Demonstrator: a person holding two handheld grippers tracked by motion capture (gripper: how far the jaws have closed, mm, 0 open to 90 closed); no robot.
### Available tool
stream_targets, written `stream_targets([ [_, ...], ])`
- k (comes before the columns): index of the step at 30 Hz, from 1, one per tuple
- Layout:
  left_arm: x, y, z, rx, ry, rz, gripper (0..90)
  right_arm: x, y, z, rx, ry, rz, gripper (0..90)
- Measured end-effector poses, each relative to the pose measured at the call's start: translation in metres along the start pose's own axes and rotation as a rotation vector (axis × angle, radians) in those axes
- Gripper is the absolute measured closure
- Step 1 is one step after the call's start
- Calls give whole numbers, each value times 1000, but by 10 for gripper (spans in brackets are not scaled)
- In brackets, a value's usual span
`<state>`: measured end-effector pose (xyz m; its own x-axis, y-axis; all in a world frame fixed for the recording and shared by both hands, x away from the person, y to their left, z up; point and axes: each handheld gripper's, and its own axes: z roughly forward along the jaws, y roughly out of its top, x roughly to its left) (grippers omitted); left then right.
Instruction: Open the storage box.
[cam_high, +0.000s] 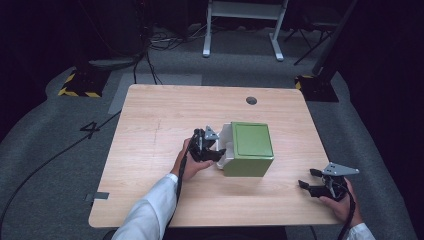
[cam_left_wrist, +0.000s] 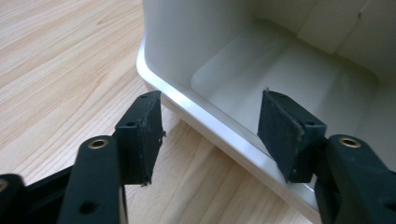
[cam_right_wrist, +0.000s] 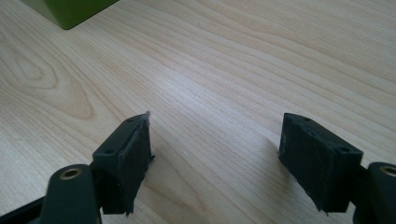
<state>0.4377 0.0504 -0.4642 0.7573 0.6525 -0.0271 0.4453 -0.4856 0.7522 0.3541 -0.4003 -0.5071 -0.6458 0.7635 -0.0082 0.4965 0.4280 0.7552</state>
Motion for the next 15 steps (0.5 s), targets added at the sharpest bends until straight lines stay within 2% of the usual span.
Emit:
stream_targets([
  [5,5,-3,-1,10,-13,-11,432,0,0,0,0,0,0,253],
  [15,11,-9,-3,24,12,-19,489,0,0,0,0,0,0,253],
])
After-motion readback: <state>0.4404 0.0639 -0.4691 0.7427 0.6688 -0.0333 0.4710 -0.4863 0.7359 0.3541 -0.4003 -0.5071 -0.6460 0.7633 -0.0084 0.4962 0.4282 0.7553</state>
